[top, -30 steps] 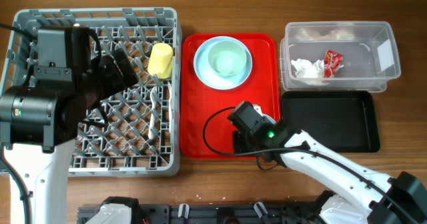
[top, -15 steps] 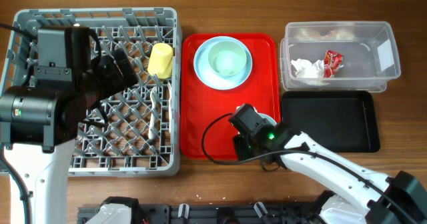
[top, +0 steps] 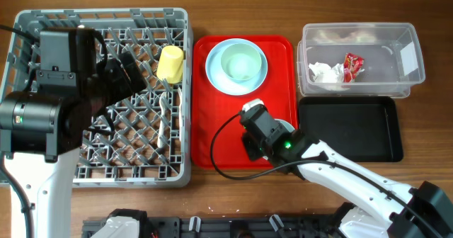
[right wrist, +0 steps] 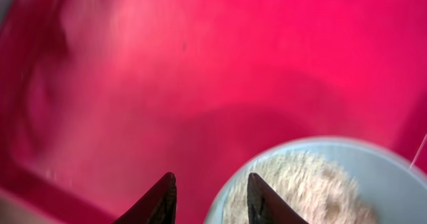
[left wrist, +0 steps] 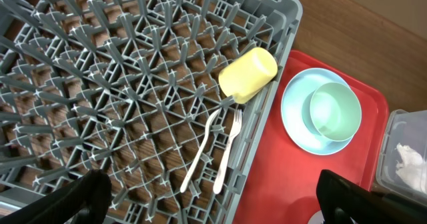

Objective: Sort waste into correct bins and load items into the dishwasher rack
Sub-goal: 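Grasp the rim of the light-blue rice bowl with the right gripper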

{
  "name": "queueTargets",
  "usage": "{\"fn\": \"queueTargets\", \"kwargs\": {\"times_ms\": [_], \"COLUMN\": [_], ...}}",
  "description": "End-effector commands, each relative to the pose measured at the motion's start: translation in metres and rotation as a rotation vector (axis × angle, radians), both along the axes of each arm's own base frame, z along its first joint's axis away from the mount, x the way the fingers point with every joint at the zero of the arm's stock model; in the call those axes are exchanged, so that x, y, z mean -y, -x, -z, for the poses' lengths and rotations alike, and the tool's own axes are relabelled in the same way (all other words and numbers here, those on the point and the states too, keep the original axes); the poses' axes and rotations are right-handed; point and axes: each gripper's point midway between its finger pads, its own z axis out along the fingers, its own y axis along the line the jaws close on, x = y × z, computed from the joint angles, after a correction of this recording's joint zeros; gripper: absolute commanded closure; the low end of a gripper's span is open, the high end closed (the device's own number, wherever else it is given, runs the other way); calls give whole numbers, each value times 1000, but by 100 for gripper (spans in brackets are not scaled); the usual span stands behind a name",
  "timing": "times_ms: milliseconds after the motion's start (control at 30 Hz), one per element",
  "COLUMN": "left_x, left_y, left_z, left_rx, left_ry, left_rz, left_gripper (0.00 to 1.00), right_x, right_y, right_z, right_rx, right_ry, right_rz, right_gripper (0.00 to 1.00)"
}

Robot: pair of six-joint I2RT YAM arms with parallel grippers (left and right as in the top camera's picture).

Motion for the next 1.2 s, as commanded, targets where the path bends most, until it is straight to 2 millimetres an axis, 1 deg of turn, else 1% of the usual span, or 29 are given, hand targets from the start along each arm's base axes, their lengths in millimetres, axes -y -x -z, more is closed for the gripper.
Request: {"fn": "queueTargets", "kwargs": {"times_ms": [0,100,167,267,367,433,500,533,600,700,767,867,1000,1067,1133,1167], "left_x": [2,2,2,2,2,2,2,2,2,2,2,2,2,2,2,2], "left_y": [2,2,2,2,2,2,2,2,2,2,2,2,2,2,2,2], "left_z": [-3,-3,-3,-3,-3,-3,-3,-3,-3,-3,-3,-3,-3,-3,-3,-3], "left_rx": [12,12,12,12,12,12,12,11,12,11,12,12,12,12,12,11], "left_ry": [11,11,11,11,11,11,11,11,11,11,11,11,11,11,11,11], "left_rz": [-1,-1,-1,-1,-1,-1,-1,-1,-1,-1,-1,-1,-1,-1,-1,-1], "left_gripper": [0,0,0,0,0,0,0,0,0,0,0,0,0,0,0,0], "right_x": [4,12,18,25,26,25,24,22,15,-1,-5,-3,-3,-5,-5,-2], "right_y": [22,30,37,43,44,44,45,43,36,14,7,8,6,3,8,18], "right_z": [9,13,16,23,24,24,24,24,21,10,6,7,7,5,7,11], "right_rx": [-104,-140,-183,-207,-204,-208,-211,-203,-173,-77,-42,-45,-34,-24,-46,-98], "right_ry": [16,49,57,76,79,72,68,61,29,-40,-56,-48,-43,-55,-55,-45], "right_rz": [-43,-39,26,40,30,29,27,26,24,28,33,35,37,37,33,20], "right_gripper": [64,64,64,65,65,74,77,79,82,88,89,90,85,83,80,76]}}
